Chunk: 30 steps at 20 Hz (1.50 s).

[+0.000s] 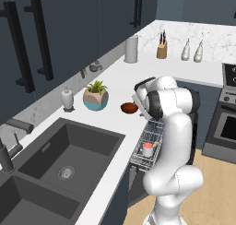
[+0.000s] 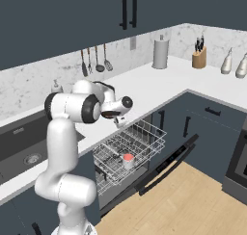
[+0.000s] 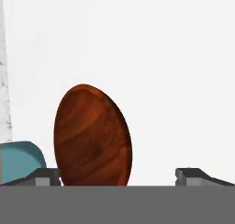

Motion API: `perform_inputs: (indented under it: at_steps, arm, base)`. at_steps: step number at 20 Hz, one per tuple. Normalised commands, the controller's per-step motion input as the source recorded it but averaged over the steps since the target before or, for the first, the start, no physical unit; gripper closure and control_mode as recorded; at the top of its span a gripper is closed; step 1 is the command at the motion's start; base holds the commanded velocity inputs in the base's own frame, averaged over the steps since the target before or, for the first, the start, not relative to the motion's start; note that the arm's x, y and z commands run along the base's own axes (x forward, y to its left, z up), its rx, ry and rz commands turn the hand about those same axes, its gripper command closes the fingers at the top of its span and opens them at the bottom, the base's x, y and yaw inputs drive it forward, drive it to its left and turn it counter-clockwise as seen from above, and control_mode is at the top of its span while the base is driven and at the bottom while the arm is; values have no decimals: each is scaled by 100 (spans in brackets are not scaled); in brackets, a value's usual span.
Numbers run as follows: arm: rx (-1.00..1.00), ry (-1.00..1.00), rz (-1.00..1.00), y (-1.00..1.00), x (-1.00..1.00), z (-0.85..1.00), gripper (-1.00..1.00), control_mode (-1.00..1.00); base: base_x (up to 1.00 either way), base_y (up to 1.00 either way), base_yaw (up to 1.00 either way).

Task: Pick up the cup and bowl from the counter, place them in the dishwasher, and close the dishwasher door.

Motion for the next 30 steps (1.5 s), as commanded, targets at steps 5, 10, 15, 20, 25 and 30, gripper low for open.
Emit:
perform_inputs:
  at_steps: [5, 10, 15, 20, 25, 30]
  arm:
    - [-5, 2, 0, 24, 41, -31, -100, -100]
    - [-4, 1, 0, 23, 38, -37, -100, -100]
    - [-6, 7, 0, 13, 12, -42, 100, -100]
    - [-1, 15, 0, -15, -28, -32, 100, -100]
    - [1, 6, 0, -54, -83, -4, 100, -100]
    - [5, 0, 0, -85, -100, 0, 100, -100]
  base:
    - [0, 0, 0]
    - [0, 0, 0]
    - [0, 0, 0]
    - [0, 0, 0]
    - [0, 0, 0]
    - [0, 0, 0]
